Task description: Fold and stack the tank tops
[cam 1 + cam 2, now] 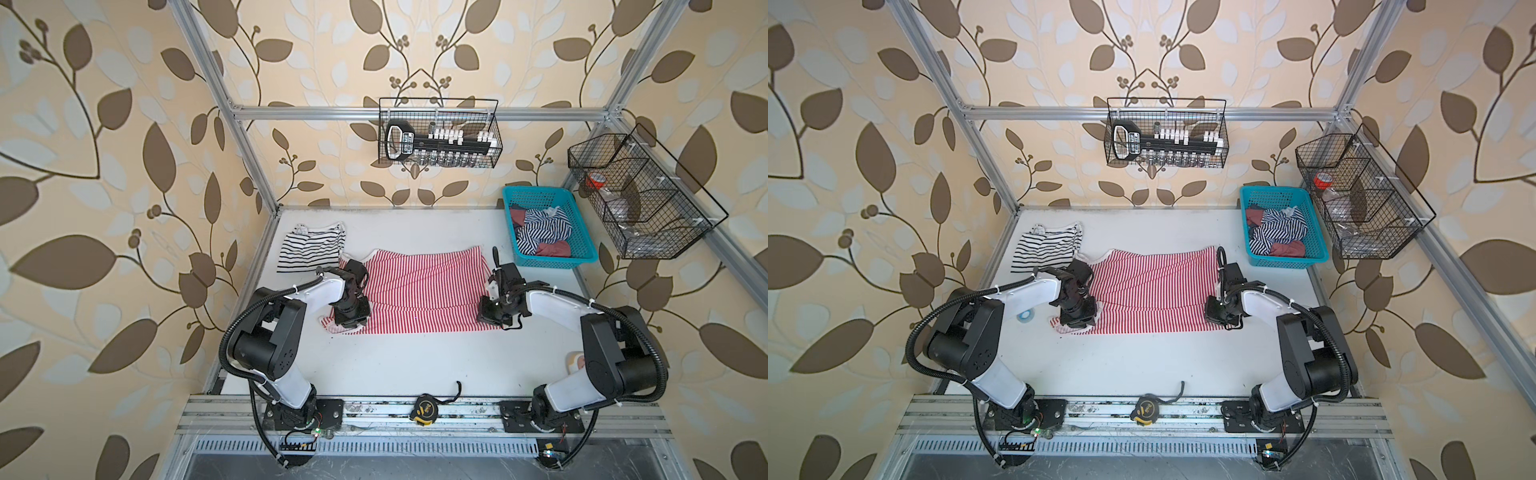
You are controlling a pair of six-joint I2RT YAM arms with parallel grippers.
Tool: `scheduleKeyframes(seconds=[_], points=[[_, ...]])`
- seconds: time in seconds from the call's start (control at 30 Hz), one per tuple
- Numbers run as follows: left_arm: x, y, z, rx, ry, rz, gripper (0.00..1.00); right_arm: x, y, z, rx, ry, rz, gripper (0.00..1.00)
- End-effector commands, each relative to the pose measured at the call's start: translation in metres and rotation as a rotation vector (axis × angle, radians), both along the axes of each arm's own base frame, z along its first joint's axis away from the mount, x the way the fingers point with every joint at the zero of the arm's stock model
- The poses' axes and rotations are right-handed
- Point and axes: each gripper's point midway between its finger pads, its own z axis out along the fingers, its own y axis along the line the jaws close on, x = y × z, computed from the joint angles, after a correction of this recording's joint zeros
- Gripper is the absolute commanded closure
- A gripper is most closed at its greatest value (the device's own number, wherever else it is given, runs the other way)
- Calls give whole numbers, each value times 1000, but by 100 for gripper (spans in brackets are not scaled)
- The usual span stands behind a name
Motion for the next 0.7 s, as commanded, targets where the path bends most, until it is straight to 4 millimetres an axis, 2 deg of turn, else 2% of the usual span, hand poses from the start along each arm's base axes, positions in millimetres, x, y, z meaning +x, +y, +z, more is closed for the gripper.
scheduleKeyframes(seconds=[0.0,0.1,0.2,0.3,0.43,0.57,0.63,0.67], points=[[3,3,25,6,-31,23,67,-48,-18,-21,-104,172,-3,90],[32,-4,61,-13,-138,18,62,-32,-14,0,-88,104,-7,88],[64,-11,95,-18,-242,-3,60,-4,-14,34,-94,1,-11,84],[96,-17,113,0,-287,-35,58,26,-17,67,-80,-91,-25,76],[143,-30,115,10,-306,-78,57,65,-30,96,-42,-177,-61,72],[185,-40,103,-12,-314,-99,57,100,-44,106,-27,-203,-83,65],[204,-45,97,-48,-315,-115,57,114,-47,103,-21,-198,-80,60],[211,-46,92,-59,-312,-119,57,125,-46,109,-10,-216,-76,59]])
